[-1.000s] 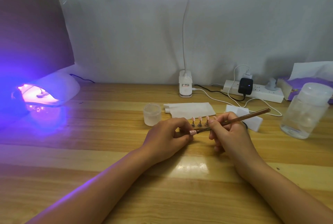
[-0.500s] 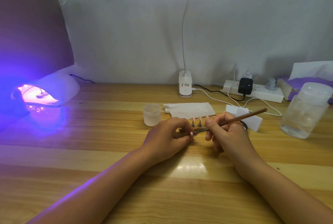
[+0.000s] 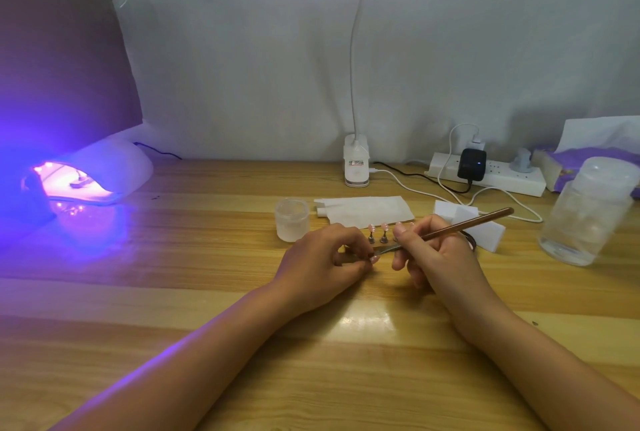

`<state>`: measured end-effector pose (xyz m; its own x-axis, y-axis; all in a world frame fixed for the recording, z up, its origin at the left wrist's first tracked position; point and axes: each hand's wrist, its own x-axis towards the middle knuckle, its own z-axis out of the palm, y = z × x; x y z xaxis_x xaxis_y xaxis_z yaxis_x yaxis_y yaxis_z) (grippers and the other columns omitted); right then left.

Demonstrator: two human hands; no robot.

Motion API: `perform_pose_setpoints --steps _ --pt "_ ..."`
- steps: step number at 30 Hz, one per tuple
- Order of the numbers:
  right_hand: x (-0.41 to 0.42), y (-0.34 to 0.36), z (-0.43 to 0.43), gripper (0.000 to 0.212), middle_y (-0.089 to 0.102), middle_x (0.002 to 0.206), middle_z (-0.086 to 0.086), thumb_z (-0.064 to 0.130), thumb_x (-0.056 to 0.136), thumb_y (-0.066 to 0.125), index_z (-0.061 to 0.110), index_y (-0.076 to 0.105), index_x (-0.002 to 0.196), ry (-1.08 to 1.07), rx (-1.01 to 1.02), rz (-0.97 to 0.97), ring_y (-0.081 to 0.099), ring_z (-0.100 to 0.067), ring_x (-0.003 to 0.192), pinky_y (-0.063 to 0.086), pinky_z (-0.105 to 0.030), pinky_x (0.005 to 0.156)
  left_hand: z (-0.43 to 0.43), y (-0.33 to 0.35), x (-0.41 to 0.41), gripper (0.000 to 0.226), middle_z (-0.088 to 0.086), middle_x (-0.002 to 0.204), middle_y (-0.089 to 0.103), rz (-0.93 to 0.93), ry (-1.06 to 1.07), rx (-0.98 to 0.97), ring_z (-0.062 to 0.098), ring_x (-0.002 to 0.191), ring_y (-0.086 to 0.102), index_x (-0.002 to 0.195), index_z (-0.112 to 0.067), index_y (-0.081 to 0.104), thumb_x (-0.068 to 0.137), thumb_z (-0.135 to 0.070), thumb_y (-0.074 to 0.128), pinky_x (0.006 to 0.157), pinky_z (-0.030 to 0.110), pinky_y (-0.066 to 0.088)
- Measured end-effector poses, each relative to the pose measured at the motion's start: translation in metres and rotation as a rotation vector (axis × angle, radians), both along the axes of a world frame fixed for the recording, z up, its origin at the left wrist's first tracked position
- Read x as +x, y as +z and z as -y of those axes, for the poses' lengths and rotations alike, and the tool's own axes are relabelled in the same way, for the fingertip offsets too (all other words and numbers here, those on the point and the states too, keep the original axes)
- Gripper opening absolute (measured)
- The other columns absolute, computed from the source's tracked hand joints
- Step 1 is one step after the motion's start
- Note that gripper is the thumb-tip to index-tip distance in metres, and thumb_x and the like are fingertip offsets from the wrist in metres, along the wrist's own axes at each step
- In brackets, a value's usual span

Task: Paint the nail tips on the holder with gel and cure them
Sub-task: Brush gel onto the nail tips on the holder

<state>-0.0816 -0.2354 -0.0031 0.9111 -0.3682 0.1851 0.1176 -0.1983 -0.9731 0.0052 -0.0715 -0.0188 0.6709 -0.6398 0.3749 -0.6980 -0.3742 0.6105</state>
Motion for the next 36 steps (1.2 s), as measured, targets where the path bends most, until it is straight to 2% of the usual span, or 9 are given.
perform_pose_setpoints --steps 5,11,17,20,25,31,36 --pt "0.0008 -0.0011 0.0004 0.024 0.066 0.058 -0.002 0.026 0.094 0.059 0.003 0.053 0.094 -0.011 -0.04 -0.011 0.049 -0.009 0.043 0.041 -0.019 0.041 0.0 0.0004 0.0005 0.009 -0.013 0.093 0.063 -0.004 0.002 0.022 -0.009 0.069 0.05 0.093 -0.029 0.071 0.085 -0.029 0.075 0.066 0.027 0.045" --pt "0.0021 -0.004 0.0033 0.021 0.065 0.057 -0.002 0.026 0.096 0.058 0.006 0.054 0.094 -0.08 -0.063 -0.014 0.051 -0.008 0.042 0.042 -0.02 0.041 0.0 -0.0005 0.0009 0.009 -0.016 0.089 0.06 0.005 -0.015 0.014 -0.012 0.068 0.049 0.091 -0.034 0.07 0.085 -0.03 0.075 0.061 0.02 0.035" --pt "0.0014 -0.0034 0.0048 0.016 0.062 0.058 -0.003 0.023 0.096 0.058 0.009 0.053 0.092 -0.125 0.014 0.023 0.05 -0.008 0.042 0.041 -0.02 0.039 0.0009 -0.0019 0.0019 0.006 -0.015 0.087 0.064 -0.033 -0.021 -0.017 -0.012 0.063 0.05 0.088 -0.032 0.07 0.086 -0.038 0.073 0.06 0.018 0.035" --pt "-0.0004 -0.0004 0.0044 0.014 0.064 0.063 -0.002 0.017 0.094 0.061 0.007 0.053 0.096 -0.061 0.101 0.054 0.05 -0.009 0.046 0.041 -0.02 0.041 0.0014 -0.0021 0.0028 0.005 -0.015 0.085 0.067 -0.092 -0.008 -0.034 -0.009 0.062 0.051 0.086 -0.034 0.071 0.086 -0.038 0.074 0.063 0.021 0.039" --pt "-0.0026 -0.0008 0.0024 0.008 0.065 0.063 0.002 0.012 0.091 0.062 0.008 0.056 0.087 0.06 0.029 0.018 0.052 -0.007 0.051 0.042 -0.018 0.046 0.0004 -0.001 0.0034 0.012 -0.011 0.092 0.071 -0.108 -0.006 -0.017 -0.006 0.063 0.052 0.095 -0.028 0.075 0.086 -0.036 0.074 0.063 0.024 0.041" --pt "-0.0025 -0.0008 0.0009 0.008 0.069 0.067 -0.002 0.01 0.09 0.064 0.009 0.057 0.086 0.086 -0.019 0.009 0.053 -0.007 0.05 0.043 -0.02 0.046 -0.0004 -0.0007 0.0033 0.014 -0.01 0.095 0.071 -0.108 0.004 -0.003 0.001 0.065 0.051 0.1 -0.027 0.075 0.087 -0.032 0.074 0.07 0.036 0.051" --pt "-0.0014 -0.0017 0.0008 0.01 0.065 0.062 0.001 0.007 0.088 0.063 0.011 0.057 0.081 0.04 -0.046 -0.011 0.054 -0.004 0.049 0.043 -0.02 0.046 -0.0002 -0.0012 0.0052 0.014 -0.01 0.098 0.071 -0.098 -0.005 0.02 0.003 0.067 0.052 0.102 -0.027 0.074 0.088 -0.029 0.073 0.069 0.034 0.05"
